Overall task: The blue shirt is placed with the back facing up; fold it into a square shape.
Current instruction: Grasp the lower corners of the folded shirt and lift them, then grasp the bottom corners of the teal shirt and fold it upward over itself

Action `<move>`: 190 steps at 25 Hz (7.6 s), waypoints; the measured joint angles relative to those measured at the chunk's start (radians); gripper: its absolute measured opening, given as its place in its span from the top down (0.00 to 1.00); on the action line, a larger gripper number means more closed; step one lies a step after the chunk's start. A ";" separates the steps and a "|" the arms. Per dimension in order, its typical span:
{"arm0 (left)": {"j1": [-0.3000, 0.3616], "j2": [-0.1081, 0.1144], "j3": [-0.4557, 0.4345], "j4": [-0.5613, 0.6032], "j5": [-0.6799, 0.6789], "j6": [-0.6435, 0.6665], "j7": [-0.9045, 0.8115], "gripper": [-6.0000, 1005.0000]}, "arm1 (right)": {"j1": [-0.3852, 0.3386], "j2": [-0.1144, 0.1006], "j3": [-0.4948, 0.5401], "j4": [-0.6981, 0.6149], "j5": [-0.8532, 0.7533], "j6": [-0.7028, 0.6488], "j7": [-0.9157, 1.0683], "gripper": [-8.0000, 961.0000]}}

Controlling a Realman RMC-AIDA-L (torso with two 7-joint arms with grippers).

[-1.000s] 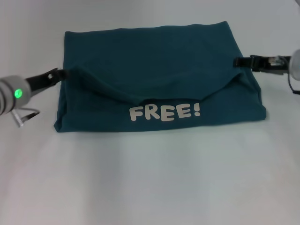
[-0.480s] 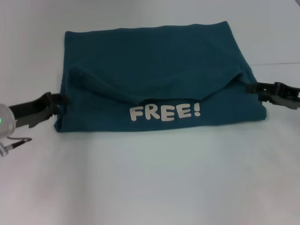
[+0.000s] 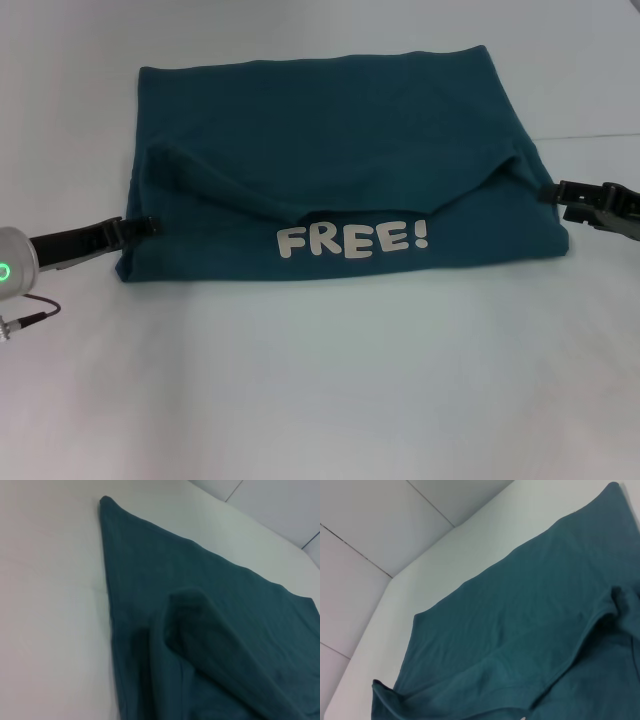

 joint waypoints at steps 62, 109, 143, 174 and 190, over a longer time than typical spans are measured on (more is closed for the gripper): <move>-0.092 0.045 -0.028 -0.056 0.017 0.102 -0.147 0.95 | 0.209 -0.086 -0.011 0.037 -0.504 0.034 0.215 0.25; -0.081 0.040 -0.036 -0.060 0.023 0.080 -0.149 0.95 | 0.237 0.009 -0.080 0.094 -0.559 0.298 0.253 0.80; 0.142 0.027 -0.112 0.317 0.345 0.951 -0.168 0.95 | 0.135 -0.038 -0.083 -0.187 -0.730 -0.638 0.201 0.94; -0.108 0.119 -0.328 0.127 0.331 0.760 -0.247 0.95 | 0.139 -0.083 0.187 -0.157 -0.471 -0.352 0.233 0.94; -0.155 0.110 -0.309 0.094 0.245 0.512 -0.264 0.95 | 0.185 -0.044 0.140 -0.093 -0.302 -0.029 0.219 0.94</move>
